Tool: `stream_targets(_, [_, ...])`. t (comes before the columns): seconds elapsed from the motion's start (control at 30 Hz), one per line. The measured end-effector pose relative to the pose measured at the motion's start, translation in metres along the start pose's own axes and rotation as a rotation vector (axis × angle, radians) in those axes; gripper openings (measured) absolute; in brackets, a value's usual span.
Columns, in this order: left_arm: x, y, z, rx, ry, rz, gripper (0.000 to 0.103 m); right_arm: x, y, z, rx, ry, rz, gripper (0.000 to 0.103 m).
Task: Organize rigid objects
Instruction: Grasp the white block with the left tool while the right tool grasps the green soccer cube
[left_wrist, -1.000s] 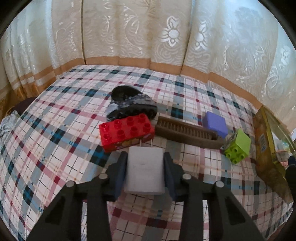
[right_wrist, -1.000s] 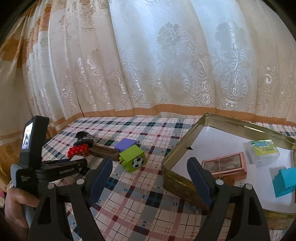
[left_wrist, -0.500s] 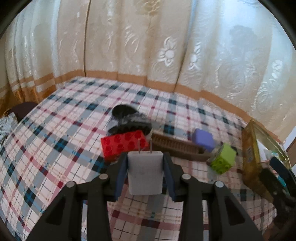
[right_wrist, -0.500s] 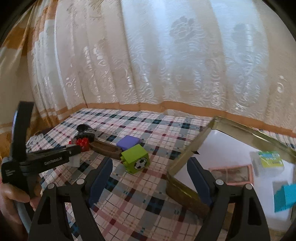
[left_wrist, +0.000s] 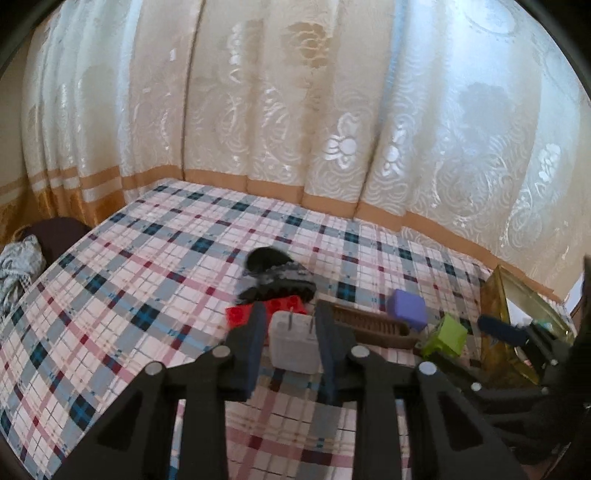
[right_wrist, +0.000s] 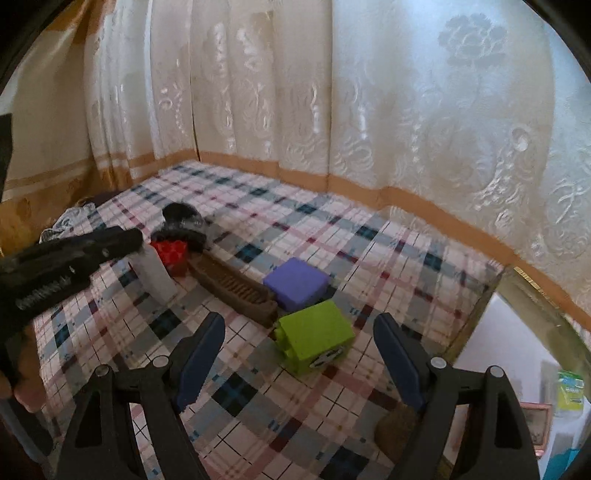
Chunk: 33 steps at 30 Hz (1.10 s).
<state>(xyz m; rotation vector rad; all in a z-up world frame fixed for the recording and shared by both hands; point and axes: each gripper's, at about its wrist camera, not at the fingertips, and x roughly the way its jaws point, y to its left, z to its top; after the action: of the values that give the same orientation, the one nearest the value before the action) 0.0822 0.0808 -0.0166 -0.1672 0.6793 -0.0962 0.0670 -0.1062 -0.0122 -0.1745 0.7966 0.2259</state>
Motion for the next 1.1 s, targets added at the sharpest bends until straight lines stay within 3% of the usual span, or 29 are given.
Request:
stream_targets(0.07, [-0.002,0.012,0.002,-0.039,-0.005,0.031,0.031,0.007,0.002,0.0,-0.019,0.031,-0.011,0.085])
stream_targets(0.17, [-0.004,0.035,0.004,-0.113,-0.007,0.082,0.044,0.016,0.007,-0.002,-0.061,0.063,-0.019,0.084])
stream_targets(0.33, [0.0,0.059,0.004,-0.192,0.022,0.106,0.045,0.026,0.013,-0.002,-0.103,0.111,-0.06,0.079])
stream_targets(0.4, [0.003,0.059,0.003,-0.183,0.044,0.112,0.056,0.025,0.01,-0.003,-0.111,0.112,-0.109,0.058])
stream_targets(0.5, [0.001,0.056,0.002,-0.147,0.036,0.129,0.069,0.018,0.003,-0.003,-0.1,0.107,-0.095,0.046])
stream_targets(0.63, [-0.002,0.05,0.001,-0.046,0.034,0.219,0.079,0.001,-0.002,-0.004,-0.013,0.049,-0.002,0.047])
stream_targets(0.7, [0.002,0.05,-0.003,-0.019,0.071,0.206,0.086,-0.009,-0.001,-0.005,0.014,0.01,0.051,0.047])
stream_targets(0.8, [0.019,0.043,-0.014,0.022,0.191,0.111,0.086,-0.025,-0.001,-0.005,0.05,-0.042,0.118,0.047])
stream_targets(0.83, [0.023,0.037,-0.017,0.05,0.215,0.111,0.086,-0.03,-0.002,-0.006,0.063,-0.054,0.143,0.047])
stream_targets(0.9, [0.029,0.022,-0.024,0.155,0.237,0.172,0.086,-0.038,-0.001,-0.009,0.082,-0.074,0.184,0.047])
stream_targets(0.97, [0.034,0.015,-0.029,0.221,0.24,0.232,0.087,-0.044,0.003,-0.012,0.073,-0.082,0.172,0.047])
stream_targets(1.03, [0.034,0.02,-0.028,0.199,0.236,0.229,0.085,-0.046,0.007,-0.016,0.068,-0.084,0.153,0.047])
stream_targets(1.1, [0.034,0.031,-0.027,0.133,0.242,0.195,0.074,-0.048,0.01,-0.02,0.067,-0.078,0.137,0.047])
